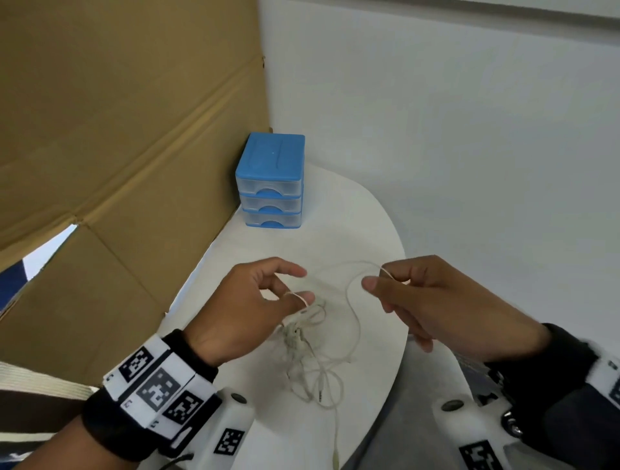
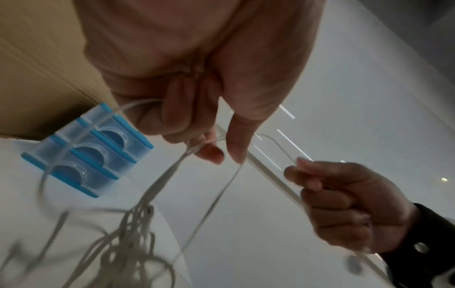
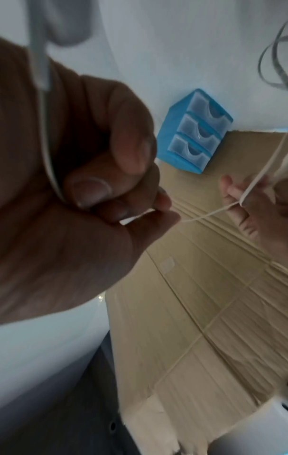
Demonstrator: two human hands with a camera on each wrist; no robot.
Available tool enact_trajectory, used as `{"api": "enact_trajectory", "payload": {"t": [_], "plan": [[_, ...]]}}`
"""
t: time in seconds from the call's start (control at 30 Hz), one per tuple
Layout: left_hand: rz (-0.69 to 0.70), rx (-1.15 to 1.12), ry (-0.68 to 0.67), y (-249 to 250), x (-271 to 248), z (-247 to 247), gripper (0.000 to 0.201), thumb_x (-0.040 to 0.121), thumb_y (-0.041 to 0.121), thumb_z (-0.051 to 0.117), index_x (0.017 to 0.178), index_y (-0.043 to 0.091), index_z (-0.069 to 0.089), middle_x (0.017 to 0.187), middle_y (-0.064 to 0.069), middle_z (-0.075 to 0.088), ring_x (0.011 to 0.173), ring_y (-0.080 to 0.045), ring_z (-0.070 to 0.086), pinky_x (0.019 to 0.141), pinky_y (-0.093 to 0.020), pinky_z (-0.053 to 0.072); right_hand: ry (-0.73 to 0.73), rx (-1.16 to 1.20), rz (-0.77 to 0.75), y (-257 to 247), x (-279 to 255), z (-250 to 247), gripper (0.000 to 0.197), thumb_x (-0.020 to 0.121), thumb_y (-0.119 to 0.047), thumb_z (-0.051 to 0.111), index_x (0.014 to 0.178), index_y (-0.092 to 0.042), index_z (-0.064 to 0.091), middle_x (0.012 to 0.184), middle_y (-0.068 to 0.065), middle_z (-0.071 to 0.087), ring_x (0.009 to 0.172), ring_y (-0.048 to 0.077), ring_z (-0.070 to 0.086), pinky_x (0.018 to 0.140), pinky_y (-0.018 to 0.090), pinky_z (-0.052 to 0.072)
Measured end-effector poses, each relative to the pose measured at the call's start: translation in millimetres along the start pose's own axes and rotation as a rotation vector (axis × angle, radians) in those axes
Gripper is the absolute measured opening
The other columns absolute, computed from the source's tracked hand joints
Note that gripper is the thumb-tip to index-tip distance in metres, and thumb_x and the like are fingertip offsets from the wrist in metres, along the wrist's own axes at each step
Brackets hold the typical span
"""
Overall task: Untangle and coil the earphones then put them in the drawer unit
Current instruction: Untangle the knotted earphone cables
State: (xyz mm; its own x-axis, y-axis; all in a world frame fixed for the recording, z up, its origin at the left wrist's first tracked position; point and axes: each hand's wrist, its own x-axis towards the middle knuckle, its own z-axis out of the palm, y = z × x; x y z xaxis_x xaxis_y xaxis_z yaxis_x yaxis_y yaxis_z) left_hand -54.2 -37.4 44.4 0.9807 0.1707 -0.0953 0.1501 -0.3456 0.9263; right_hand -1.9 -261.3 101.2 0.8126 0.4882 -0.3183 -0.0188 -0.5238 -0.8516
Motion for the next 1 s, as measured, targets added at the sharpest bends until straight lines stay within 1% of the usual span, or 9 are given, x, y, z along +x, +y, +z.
{"api": "enact_trajectory", "payload": {"t": [0.17, 0.33, 0.47, 0.57, 0.67, 0.77, 0.83, 0.93, 1.0], "plan": [[-0.039, -0.176, 0.059, 9.9, 0.9, -0.7, 0.013, 0.080, 0.038, 0.072, 0.079, 0.025, 0.071, 0.074, 0.014, 0.062, 0.043, -0.009, 0.046, 0.042, -0.016, 0.036, -0.151, 0.132, -0.116, -17.4, -20.4, 16.6, 0.029, 0.089, -0.028, 0.069, 0.070, -0.008, 0.060, 0.049, 0.005, 0.043, 0.049, 0.020, 0.037, 0.050, 0.026, 0.042], [-0.060, -0.254, 0.036, 17.1, 0.2, -7.4, 0.061, 0.057, 0.058, 0.081, 0.087, 0.007, 0.069, 0.062, -0.011, 0.039, 0.043, -0.013, 0.029, 0.043, -0.022, 0.027, -0.450, 0.028, -0.153, -22.3, -40.3, 56.9, 0.015, 0.091, -0.031, 0.066, 0.091, -0.016, 0.068, 0.068, 0.007, 0.068, 0.062, 0.013, 0.059, 0.066, 0.030, 0.052], [-0.116, -0.349, -0.066, 27.4, -3.6, -8.6, 0.050, 0.063, 0.044, 0.069, 0.096, 0.007, 0.070, 0.056, -0.006, 0.048, 0.044, -0.017, 0.050, 0.046, -0.025, 0.047, -0.475, -0.070, -0.149, -12.9, -38.2, 74.8, 0.024, 0.092, -0.041, 0.063, 0.113, -0.029, 0.064, 0.095, 0.000, 0.073, 0.081, 0.001, 0.064, 0.079, 0.018, 0.050], [-0.213, -0.526, -0.180, 31.1, -3.8, -10.6, 0.030, 0.080, 0.025, 0.064, 0.103, 0.006, 0.068, 0.070, -0.008, 0.057, 0.062, -0.025, 0.068, 0.059, -0.034, 0.059, -0.472, -0.074, -0.146, -8.3, -34.3, 79.4, 0.035, 0.092, -0.044, 0.062, 0.125, -0.034, 0.058, 0.108, -0.010, 0.071, 0.096, -0.001, 0.065, 0.085, 0.014, 0.049], [-0.272, -0.719, -0.247, 35.4, -4.9, -13.3, 0.024, 0.078, 0.019, 0.061, 0.097, 0.007, 0.069, 0.080, -0.012, 0.061, 0.063, -0.025, 0.069, 0.060, -0.033, 0.060, -0.308, -0.121, -0.203, -4.8, -31.9, 77.5, 0.030, 0.089, -0.047, 0.063, 0.116, -0.033, 0.064, 0.098, -0.015, 0.071, 0.087, -0.001, 0.065, 0.075, 0.015, 0.052], [-0.308, -0.842, -0.299, 40.4, -6.9, -14.9, 0.017, 0.077, 0.016, 0.057, 0.085, 0.010, 0.070, 0.079, -0.010, 0.062, 0.053, -0.020, 0.063, 0.051, -0.027, 0.056, 0.138, -0.060, -0.328, 3.3, -23.2, 72.7, 0.015, 0.087, -0.039, 0.067, 0.085, -0.024, 0.070, 0.068, -0.014, 0.066, 0.062, 0.003, 0.060, 0.059, 0.022, 0.048], [-0.309, -0.866, -0.342, 42.2, -7.8, -15.3, 0.013, 0.073, 0.010, 0.062, 0.083, 0.010, 0.070, 0.077, -0.009, 0.062, 0.051, -0.019, 0.060, 0.047, -0.027, 0.053, 0.402, -0.028, -0.367, 10.8, -15.4, 67.0, 0.010, 0.084, -0.034, 0.070, 0.080, -0.025, 0.067, 0.071, -0.011, 0.065, 0.070, 0.006, 0.063, 0.060, 0.022, 0.049], [-0.299, -0.875, -0.418, 43.2, -10.6, -12.1, 0.019, 0.074, 0.015, 0.059, 0.087, 0.009, 0.071, 0.078, -0.010, 0.062, 0.050, -0.020, 0.058, 0.047, -0.026, 0.052, 0.389, -0.085, -0.368, 13.9, -8.9, 60.6, 0.019, 0.079, -0.037, 0.072, 0.096, -0.033, 0.065, 0.094, -0.017, 0.067, 0.099, 0.006, 0.062, 0.077, 0.022, 0.050], [-0.297, -0.866, -0.467, 42.4, -12.6, -8.9, 0.020, 0.075, 0.015, 0.062, 0.092, 0.009, 0.072, 0.082, -0.011, 0.063, 0.051, -0.019, 0.058, 0.048, -0.026, 0.052, 0.296, -0.012, -0.331, 14.2, -4.8, 57.8, 0.015, 0.082, -0.030, 0.075, 0.095, -0.032, 0.067, 0.095, -0.014, 0.069, 0.098, 0.006, 0.063, 0.084, 0.027, 0.050]]}}
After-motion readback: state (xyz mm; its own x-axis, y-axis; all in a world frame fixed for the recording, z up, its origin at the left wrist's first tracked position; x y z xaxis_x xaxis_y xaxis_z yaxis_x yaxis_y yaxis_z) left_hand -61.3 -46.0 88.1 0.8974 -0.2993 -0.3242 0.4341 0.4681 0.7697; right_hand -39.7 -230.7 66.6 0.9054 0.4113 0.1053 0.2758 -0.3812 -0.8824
